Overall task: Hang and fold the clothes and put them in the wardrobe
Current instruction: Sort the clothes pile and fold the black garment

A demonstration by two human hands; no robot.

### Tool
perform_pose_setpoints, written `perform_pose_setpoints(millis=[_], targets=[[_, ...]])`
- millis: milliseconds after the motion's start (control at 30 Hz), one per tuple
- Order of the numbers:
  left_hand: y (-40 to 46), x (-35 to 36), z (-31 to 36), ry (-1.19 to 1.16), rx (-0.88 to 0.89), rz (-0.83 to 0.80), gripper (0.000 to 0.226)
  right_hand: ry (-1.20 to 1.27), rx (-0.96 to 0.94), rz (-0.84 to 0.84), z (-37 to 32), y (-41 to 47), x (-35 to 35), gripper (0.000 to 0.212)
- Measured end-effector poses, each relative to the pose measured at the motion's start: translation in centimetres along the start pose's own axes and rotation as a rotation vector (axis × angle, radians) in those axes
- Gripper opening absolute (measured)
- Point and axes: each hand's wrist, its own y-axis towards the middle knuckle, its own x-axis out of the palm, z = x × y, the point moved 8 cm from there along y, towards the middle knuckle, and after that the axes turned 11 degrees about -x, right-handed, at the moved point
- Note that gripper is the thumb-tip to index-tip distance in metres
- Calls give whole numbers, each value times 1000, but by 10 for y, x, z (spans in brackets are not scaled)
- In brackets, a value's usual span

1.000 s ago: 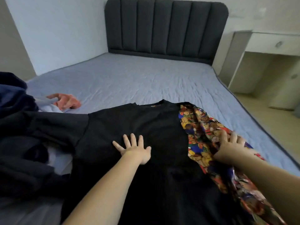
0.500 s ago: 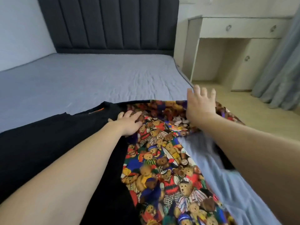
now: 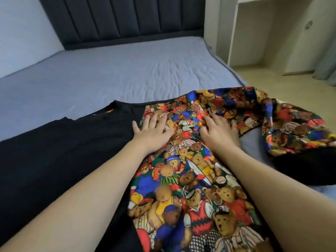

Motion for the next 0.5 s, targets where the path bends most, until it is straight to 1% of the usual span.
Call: perform_pose_setpoints(millis=[100, 167, 233, 300, 333, 400, 433, 500], targets=[[-79, 16, 0, -7, 90, -4, 85, -2, -13, -37, -4, -15, -7, 57], [-129, 20, -5, -17, 121, -21, 87, 6, -12, -140, -4, -32, -4, 58], [-173, 25, -12, 24, 133, -75, 94, 121, 61, -275, -4, -53, 0, 63], [-211, 27, -21, 77, 132, -131, 99, 295, 150, -349, -14, -73, -6, 74], [-228, 26, -26, 96, 136, -150, 98, 331, 152, -352, -24, -82, -12, 77], [-259, 21, -37, 118, 145, -202, 95, 306, 90, -369, -49, -103, -26, 83], [-275, 17, -45, 123, 148, -228, 93, 285, 59, -396, -59, -116, -32, 89], [-309, 7, -61, 113, 141, -213, 86, 245, 43, -399, -64, -143, -47, 103]])
